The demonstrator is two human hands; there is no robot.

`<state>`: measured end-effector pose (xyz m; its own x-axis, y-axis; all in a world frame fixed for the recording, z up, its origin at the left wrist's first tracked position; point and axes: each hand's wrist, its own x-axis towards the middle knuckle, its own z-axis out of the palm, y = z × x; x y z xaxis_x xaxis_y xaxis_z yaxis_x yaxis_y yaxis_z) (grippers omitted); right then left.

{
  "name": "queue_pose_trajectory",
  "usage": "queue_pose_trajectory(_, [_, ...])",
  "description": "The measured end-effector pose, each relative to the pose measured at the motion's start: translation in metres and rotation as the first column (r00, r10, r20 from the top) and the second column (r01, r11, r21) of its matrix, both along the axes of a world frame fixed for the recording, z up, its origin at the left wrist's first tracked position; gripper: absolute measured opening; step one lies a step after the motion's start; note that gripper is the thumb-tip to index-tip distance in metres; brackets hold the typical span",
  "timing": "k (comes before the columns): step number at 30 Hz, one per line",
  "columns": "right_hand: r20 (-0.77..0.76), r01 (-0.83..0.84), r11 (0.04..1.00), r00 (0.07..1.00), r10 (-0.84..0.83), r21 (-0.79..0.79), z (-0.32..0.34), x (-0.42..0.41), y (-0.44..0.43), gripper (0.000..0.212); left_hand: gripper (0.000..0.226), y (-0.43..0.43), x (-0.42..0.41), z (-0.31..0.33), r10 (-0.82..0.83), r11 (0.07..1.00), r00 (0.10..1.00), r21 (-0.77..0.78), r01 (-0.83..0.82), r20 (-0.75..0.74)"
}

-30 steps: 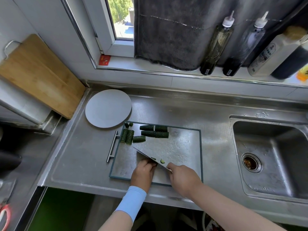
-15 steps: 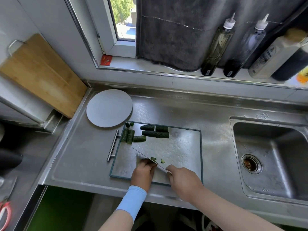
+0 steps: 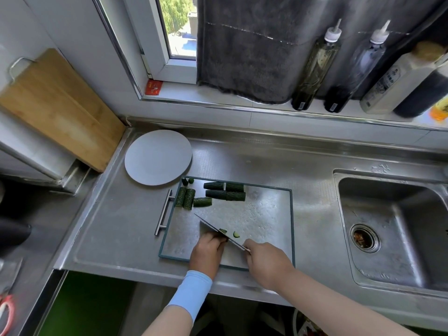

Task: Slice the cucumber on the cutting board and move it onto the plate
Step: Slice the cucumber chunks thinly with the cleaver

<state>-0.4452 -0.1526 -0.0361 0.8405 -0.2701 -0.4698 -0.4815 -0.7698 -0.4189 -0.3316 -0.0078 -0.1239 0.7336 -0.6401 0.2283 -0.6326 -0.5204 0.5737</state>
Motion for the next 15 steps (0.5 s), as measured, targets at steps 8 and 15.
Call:
queue_pose_trajectory(8, [0.000,-0.018,0.999,1.000,0.018,-0.029,-0.004,0.016,0.002,0.025,0.018,0.001,-0.004,-0.002,-0.035,0.999,0.999,0.010,0.035,0.017])
queue_pose_trajectory(15, [0.035,-0.018,0.999,0.999,0.019,-0.034,-0.003,0.011,0.004,0.027,0.021,0.000,-0.005,0.001,0.023,1.000,1.000,0.021,-0.023,-0.016])
